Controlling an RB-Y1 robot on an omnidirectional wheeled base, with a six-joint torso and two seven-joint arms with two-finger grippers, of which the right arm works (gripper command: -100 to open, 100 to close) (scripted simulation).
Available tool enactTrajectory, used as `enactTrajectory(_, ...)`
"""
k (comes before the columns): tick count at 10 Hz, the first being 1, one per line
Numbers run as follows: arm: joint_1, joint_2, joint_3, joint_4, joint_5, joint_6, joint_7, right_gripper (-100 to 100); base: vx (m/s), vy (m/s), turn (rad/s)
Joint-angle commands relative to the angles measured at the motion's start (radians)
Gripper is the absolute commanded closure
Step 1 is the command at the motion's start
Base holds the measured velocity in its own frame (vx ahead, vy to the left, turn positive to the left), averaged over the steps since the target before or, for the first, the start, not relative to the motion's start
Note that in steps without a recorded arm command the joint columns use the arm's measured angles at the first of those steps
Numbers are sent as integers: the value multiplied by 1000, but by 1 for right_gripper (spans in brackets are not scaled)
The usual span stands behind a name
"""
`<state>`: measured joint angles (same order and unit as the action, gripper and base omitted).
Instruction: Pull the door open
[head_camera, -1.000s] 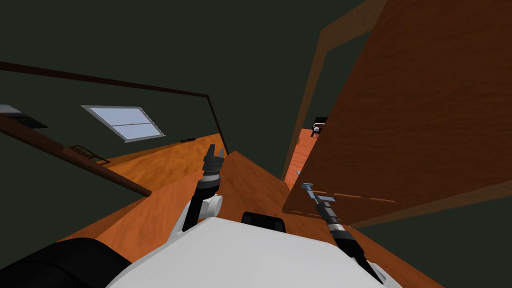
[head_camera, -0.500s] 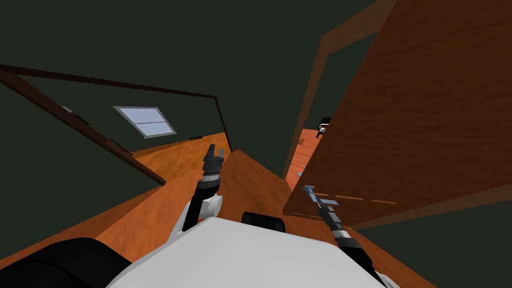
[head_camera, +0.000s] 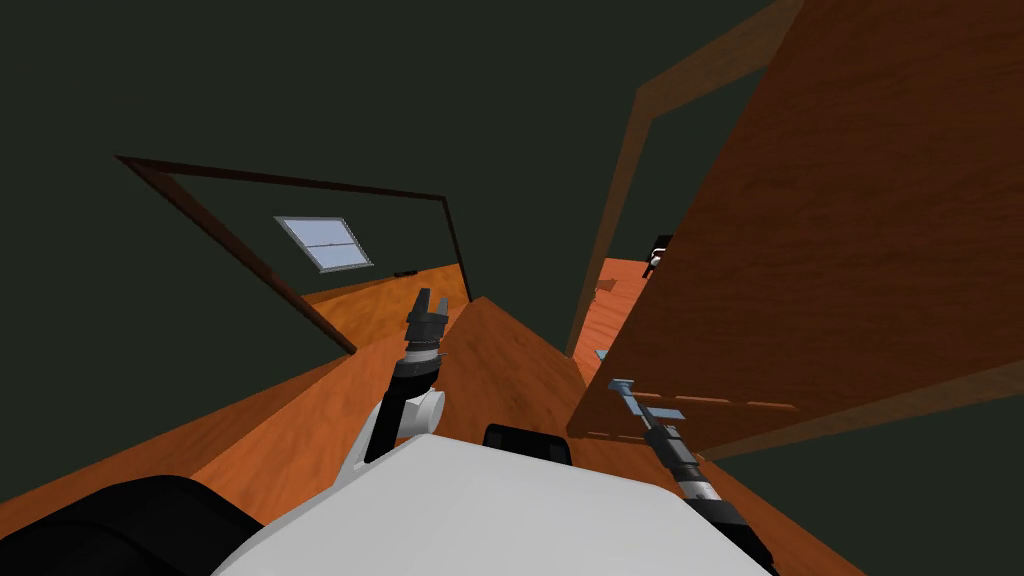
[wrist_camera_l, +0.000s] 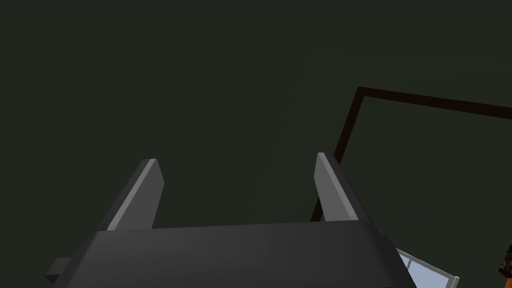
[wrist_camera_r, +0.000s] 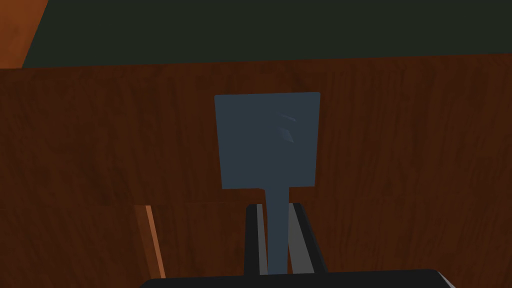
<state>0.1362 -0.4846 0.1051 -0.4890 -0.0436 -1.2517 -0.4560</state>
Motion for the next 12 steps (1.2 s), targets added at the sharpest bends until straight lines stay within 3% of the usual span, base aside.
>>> enactTrajectory(1,1,-9,-1,23,-1,-30,-6,100,-83,-31,92)
enactTrajectory(2,9,-13,0,26,-1,-45,-9,100,-141,-51,149)
enactTrajectory(3,14,-7,1,5,0,-25,-5,100,-68,-27,39)
enactTrajectory(12,-82,13,52,-6,-2,62,14,100,-211,-71,95)
